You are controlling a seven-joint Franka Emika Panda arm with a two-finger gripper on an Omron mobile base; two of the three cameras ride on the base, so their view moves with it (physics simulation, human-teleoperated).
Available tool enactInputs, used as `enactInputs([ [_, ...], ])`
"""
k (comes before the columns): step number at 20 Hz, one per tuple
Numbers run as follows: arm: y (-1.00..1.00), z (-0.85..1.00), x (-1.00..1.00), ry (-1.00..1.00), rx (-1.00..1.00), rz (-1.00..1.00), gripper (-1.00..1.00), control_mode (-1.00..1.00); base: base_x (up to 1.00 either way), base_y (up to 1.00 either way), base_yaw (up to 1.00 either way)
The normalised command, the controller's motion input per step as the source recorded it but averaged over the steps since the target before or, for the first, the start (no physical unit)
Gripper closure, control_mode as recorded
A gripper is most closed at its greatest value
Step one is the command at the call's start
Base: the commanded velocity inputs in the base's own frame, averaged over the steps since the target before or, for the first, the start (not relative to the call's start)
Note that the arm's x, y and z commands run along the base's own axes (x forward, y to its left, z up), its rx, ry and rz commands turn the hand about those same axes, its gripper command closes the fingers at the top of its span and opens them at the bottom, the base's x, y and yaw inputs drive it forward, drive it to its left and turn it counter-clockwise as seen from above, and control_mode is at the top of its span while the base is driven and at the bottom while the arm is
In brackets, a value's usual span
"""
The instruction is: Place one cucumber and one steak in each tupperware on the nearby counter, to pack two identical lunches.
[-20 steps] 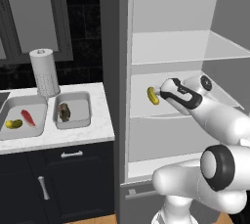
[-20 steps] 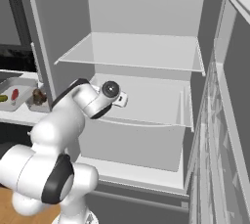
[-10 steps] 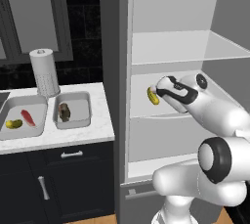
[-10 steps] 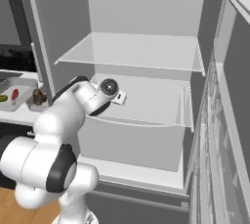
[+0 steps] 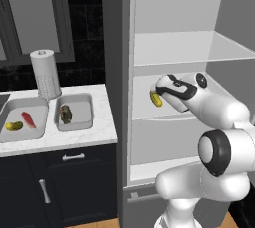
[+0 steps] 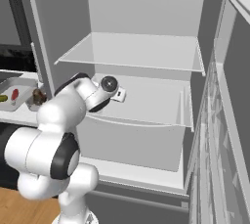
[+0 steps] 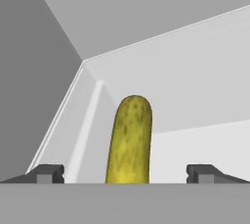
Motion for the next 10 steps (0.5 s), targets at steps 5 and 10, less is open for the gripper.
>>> enactInputs([
  [5,0.08,-0.08,0.09,0.00,-0.01,0.00,-1.00,-1.00,0.00,0.00,0.00],
  [10,0.00,-0.14,0.00,0.00,0.00,0.00,-1.00,-1.00,0.00,0.00,0.00],
])
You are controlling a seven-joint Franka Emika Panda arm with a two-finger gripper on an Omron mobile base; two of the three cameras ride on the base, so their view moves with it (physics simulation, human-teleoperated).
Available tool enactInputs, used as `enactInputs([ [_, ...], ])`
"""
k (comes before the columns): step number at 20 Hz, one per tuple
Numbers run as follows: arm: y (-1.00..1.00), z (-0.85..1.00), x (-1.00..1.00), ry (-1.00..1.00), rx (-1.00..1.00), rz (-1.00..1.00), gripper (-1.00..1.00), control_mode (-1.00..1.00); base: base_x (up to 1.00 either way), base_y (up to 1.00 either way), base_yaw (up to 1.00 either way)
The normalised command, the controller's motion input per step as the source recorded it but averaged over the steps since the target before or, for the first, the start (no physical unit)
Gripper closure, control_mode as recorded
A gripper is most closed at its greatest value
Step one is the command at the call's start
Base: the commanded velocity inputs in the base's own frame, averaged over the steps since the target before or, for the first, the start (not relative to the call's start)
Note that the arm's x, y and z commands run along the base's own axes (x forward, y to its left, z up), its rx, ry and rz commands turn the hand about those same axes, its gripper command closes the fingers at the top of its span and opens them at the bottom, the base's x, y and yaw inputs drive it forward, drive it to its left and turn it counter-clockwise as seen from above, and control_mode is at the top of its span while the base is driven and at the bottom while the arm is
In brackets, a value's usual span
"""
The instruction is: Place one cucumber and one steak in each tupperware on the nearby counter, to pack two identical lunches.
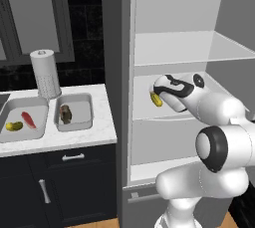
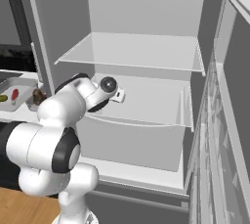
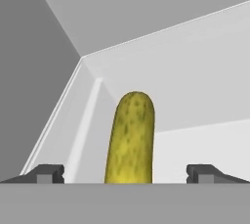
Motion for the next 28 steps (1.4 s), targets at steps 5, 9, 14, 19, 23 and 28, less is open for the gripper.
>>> enactInputs([
  [5,0.00,-0.07,0.04,0.00,0.00,0.00,-1.00,-1.00,0.00,0.00,0.00],
  [9,0.05,-0.01,0.13,0.00,-0.01,0.00,-1.00,-1.00,0.00,0.00,0.00],
  [14,0.02,-0.04,0.07,0.00,0.00,0.01,-1.00,-1.00,0.00,0.00,0.00],
  [19,0.00,-0.11,0.00,0.00,0.00,0.01,-1.00,-1.00,0.00,0.00,0.00],
  [23,0.00,-0.14,0.03,0.00,0.00,0.02,-1.00,-1.00,0.00,0.00,0.00],
  [28,0.01,-0.10,0.11,0.00,0.00,0.02,-1.00,-1.00,0.00,0.00,0.00],
])
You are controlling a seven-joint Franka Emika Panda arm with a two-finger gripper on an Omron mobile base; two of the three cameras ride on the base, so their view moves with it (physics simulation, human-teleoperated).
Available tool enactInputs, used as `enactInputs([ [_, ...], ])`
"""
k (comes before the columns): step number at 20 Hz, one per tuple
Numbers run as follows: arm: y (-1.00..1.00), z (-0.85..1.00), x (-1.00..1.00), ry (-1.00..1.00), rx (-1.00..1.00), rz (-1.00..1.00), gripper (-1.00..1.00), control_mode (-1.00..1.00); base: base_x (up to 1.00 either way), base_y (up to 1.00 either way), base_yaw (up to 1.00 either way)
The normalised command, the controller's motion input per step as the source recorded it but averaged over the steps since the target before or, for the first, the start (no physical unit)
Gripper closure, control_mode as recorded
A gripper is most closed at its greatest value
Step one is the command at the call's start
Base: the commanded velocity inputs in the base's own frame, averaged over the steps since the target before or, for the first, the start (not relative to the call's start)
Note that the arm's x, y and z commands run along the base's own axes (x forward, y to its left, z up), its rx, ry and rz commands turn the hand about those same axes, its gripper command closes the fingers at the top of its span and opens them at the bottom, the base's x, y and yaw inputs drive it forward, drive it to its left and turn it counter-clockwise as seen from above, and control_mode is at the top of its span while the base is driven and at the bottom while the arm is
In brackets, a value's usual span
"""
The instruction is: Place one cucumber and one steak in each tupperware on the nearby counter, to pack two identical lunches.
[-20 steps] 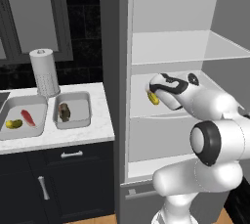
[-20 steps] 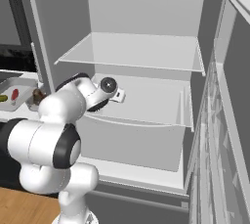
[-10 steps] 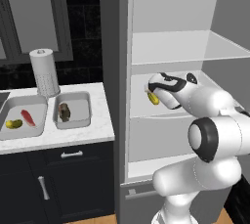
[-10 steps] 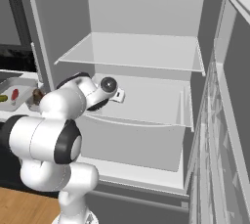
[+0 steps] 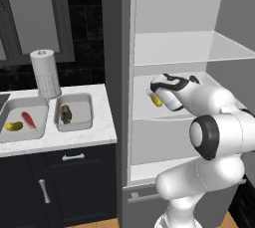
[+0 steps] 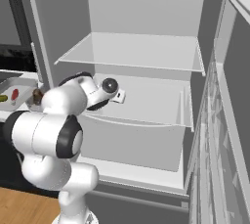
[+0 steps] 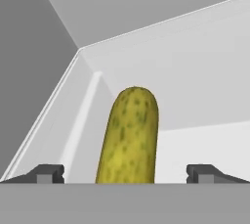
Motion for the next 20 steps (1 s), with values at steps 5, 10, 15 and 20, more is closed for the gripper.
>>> enactInputs([
  [5,0.00,-0.21,0.12,0.00,0.00,0.03,-1.00,-1.00,0.00,0.00,0.00],
  [10,0.00,-0.21,0.03,0.00,0.00,0.03,-1.00,-1.00,0.00,0.00,0.00],
  [15,0.00,-0.11,0.05,0.00,-0.03,0.03,1.00,-1.00,0.00,0.00,0.00],
  [20,0.00,0.00,0.02,0.00,-0.03,0.00,1.00,-1.00,0.00,0.00,0.00],
])
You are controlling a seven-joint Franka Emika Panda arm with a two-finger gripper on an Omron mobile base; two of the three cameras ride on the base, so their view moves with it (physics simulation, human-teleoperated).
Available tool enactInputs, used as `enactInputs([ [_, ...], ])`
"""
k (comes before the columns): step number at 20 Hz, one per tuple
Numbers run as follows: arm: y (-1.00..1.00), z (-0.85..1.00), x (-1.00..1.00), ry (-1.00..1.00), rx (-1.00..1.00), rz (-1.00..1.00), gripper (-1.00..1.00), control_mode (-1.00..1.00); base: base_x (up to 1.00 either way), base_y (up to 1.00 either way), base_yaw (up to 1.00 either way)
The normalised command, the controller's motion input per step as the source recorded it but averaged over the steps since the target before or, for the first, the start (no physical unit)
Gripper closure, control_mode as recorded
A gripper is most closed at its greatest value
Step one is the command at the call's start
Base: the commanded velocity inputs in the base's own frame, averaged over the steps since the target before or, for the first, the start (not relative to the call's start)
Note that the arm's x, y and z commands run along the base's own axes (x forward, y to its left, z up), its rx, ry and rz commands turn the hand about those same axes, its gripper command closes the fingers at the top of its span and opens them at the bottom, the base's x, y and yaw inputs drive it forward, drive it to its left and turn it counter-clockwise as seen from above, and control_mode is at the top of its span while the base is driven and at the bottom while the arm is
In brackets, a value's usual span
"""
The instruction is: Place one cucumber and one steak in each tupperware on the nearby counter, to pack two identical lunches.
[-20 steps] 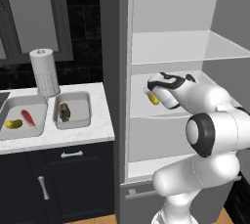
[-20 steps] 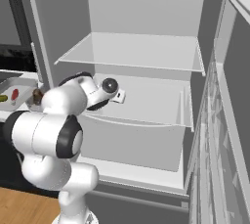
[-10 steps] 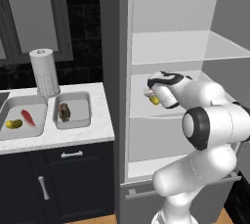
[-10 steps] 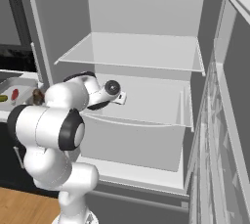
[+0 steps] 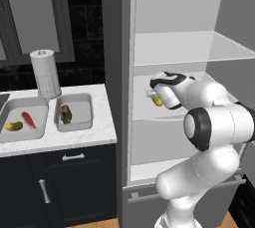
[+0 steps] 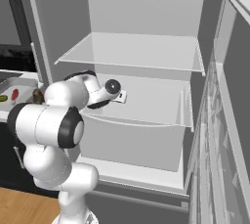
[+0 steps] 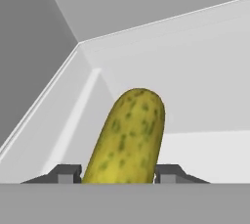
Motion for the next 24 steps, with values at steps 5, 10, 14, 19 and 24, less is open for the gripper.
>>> enactInputs([
  [5,0.00,0.00,0.00,0.00,0.00,0.00,1.00,-1.00,0.00,0.00,0.00],
  [10,0.00,0.00,0.00,0.00,0.00,0.00,1.00,-1.00,0.00,0.00,0.00],
  [14,0.00,0.04,-0.22,0.02,0.00,0.00,1.00,-1.00,0.00,0.00,0.00],
  [19,0.00,0.35,-0.45,0.00,0.00,0.00,1.00,-1.00,0.00,0.00,0.00],
  [24,-0.03,0.57,-0.49,0.00,0.00,0.00,1.00,-1.00,0.00,0.00,0.00],
])
